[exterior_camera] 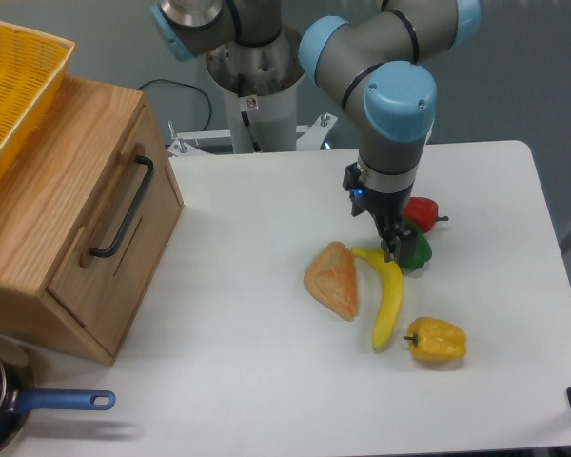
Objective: Slide open the top drawer
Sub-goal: 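Move the gripper from the peppers toward the drawer's black handle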
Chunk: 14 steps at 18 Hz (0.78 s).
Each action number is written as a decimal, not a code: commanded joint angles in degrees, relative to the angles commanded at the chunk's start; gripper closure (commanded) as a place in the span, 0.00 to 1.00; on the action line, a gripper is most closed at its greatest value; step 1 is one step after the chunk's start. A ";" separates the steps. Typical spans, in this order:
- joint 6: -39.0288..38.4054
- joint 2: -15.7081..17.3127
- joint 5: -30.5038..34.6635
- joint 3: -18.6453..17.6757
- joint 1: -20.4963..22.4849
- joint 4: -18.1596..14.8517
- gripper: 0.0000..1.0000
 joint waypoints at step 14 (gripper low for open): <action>-25.84 1.75 -5.17 1.23 -6.33 -7.47 0.00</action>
